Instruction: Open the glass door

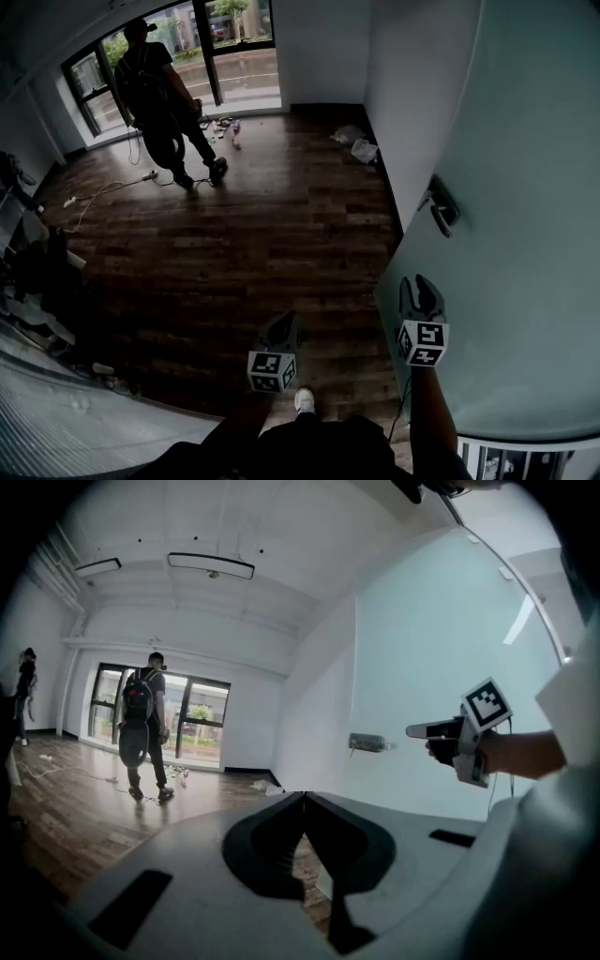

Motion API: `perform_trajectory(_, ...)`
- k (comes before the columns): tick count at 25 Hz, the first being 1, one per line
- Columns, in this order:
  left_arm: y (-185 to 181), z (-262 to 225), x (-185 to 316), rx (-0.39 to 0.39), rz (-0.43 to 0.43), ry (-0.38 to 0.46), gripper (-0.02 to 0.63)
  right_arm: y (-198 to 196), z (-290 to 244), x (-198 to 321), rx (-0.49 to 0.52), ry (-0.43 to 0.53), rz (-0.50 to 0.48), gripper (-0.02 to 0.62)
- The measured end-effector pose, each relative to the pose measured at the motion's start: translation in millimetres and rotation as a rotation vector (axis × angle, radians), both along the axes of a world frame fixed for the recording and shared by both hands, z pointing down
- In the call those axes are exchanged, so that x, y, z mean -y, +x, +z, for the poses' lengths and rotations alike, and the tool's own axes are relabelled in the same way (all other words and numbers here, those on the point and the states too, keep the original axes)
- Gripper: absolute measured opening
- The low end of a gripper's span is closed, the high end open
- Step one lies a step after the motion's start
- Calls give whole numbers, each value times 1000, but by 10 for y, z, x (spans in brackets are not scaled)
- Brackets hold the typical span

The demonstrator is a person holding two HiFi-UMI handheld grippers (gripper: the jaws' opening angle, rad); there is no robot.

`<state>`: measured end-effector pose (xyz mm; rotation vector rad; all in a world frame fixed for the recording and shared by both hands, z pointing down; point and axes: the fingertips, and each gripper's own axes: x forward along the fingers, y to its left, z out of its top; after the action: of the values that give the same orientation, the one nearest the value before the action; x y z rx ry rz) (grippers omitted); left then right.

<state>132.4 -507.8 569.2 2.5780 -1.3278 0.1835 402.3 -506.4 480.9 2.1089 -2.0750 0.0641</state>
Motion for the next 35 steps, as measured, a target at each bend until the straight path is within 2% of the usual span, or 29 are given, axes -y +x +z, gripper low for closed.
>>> perform_trajectory(2, -57, -24, -178, 5, -10, 7, 6, -168, 29, -310, 53, 9, -14, 47)
perform_trajectory(3, -53, -42, -289, 9, -14, 10, 6, -232, 27, -474, 66, 16, -26, 21)
perform_trajectory(8, 81, -131, -1081, 20, -21, 41, 6, -518, 64, -1401, -48, 59, -89, 17)
perform_trajectory(10, 146, -105, -1467, 18, -27, 49, 6, -561, 154, -1796, -9, 61, -103, 17)
perform_trajectory(13, 236, -47, -2098, -2, -43, 54, 6, -539, 280, -2417, 161, 50, -113, 17)
perform_trajectory(14, 265, -44, -2305, -11, -51, 54, 6, -527, 310, -2619, 184, 46, -116, 17)
perform_trajectory(19, 343, -166, -3178, -38, -108, 65, 6, -489, 294, -3454, 133, 48, -143, 17)
perform_trajectory(24, 223, -262, -4040, -46, -125, 61, 6, -660, 265, -4245, 133, 38, -179, 17)
perform_trajectory(29, 232, -468, -4620, -12, -108, 50, 6, -738, 169, -4702, 122, 37, -194, 17)
perform_trajectory(35, 68, -559, -4992, 3, -80, 84, 6, -1019, 70, -5068, 69, 107, -192, 17)
